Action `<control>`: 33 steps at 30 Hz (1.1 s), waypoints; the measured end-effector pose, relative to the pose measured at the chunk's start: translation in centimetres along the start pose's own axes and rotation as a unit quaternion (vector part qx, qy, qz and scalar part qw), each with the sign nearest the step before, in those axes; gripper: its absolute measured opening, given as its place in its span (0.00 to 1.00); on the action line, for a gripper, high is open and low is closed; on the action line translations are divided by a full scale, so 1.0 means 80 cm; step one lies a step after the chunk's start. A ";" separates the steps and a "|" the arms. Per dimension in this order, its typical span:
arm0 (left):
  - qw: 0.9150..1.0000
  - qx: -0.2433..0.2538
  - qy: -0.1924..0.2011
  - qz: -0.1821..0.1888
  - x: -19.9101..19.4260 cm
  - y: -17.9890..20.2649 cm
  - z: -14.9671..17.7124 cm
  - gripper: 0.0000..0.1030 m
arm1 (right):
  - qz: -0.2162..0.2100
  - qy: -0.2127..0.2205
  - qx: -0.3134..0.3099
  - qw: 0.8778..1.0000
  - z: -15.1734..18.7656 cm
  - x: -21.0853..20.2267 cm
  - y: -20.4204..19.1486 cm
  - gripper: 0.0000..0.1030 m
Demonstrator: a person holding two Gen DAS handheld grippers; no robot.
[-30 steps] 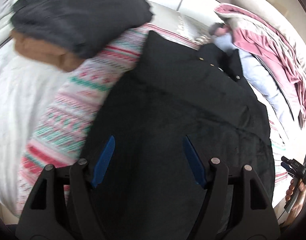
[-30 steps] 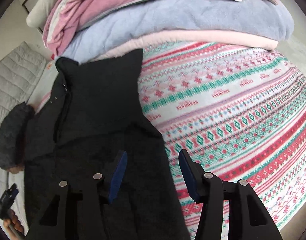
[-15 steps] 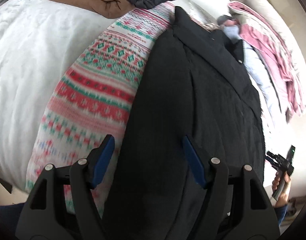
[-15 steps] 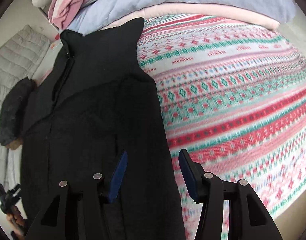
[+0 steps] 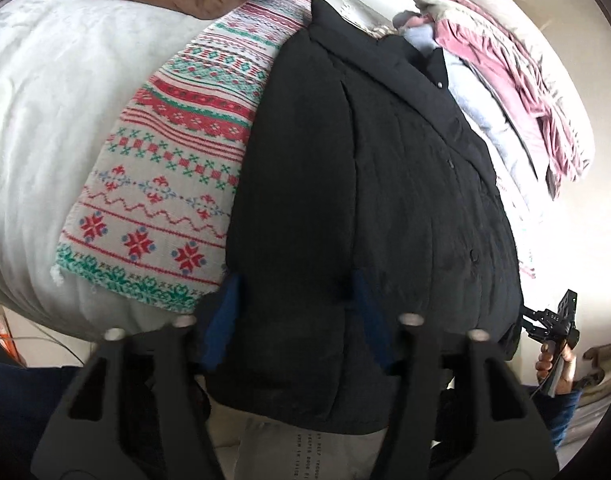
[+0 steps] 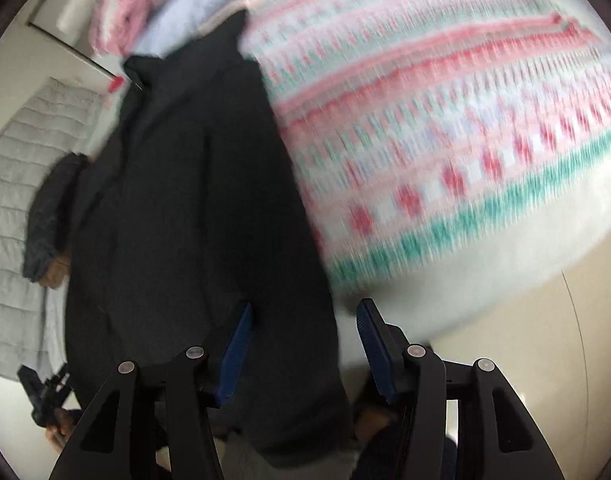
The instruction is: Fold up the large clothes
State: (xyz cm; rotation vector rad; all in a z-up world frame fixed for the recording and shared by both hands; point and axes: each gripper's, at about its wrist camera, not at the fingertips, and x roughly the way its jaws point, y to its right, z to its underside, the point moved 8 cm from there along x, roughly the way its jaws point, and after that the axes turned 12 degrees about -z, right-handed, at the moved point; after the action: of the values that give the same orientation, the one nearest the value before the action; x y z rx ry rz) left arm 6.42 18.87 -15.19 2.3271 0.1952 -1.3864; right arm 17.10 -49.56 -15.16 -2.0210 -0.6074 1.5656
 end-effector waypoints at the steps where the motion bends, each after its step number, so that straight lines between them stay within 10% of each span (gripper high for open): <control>1: 1.000 0.005 0.002 -0.002 0.001 0.001 0.001 0.33 | -0.002 -0.008 0.001 1.000 0.005 0.003 0.000 0.52; 12: 0.999 -0.029 0.015 0.016 -0.022 -0.003 0.013 0.24 | -0.007 -0.031 0.005 0.999 0.056 0.001 0.003 0.54; 16: 1.000 -0.021 0.003 0.011 -0.024 -0.009 0.033 0.60 | 0.001 -0.047 -0.014 0.999 0.086 0.001 0.004 0.58; 21: 0.999 -0.040 -0.025 0.025 -0.010 -0.011 0.042 0.60 | 0.052 -0.072 -0.025 0.996 0.084 0.025 0.012 0.61; 23: 0.999 -0.029 -0.021 0.019 -0.007 -0.007 0.043 0.52 | 0.058 -0.075 -0.018 0.995 0.082 0.031 0.014 0.61; 25: 0.999 -0.021 -0.018 0.022 -0.009 0.000 0.045 0.16 | 0.053 -0.072 -0.032 0.995 0.081 0.033 0.008 0.48; 27: 0.999 -0.018 -0.003 0.027 -0.018 0.004 0.043 0.09 | 0.044 -0.053 -0.053 0.996 0.076 0.030 -0.008 0.10; 33: 0.999 -0.042 0.001 0.016 -0.053 0.002 0.020 0.07 | -0.082 0.065 -0.038 0.994 0.062 -0.056 -0.049 0.05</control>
State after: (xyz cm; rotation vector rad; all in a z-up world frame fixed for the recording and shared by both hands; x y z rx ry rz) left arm 3.09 18.40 -12.14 2.2525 0.2132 -1.3356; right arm 11.08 -48.79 -10.36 -2.0523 -0.7710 1.3242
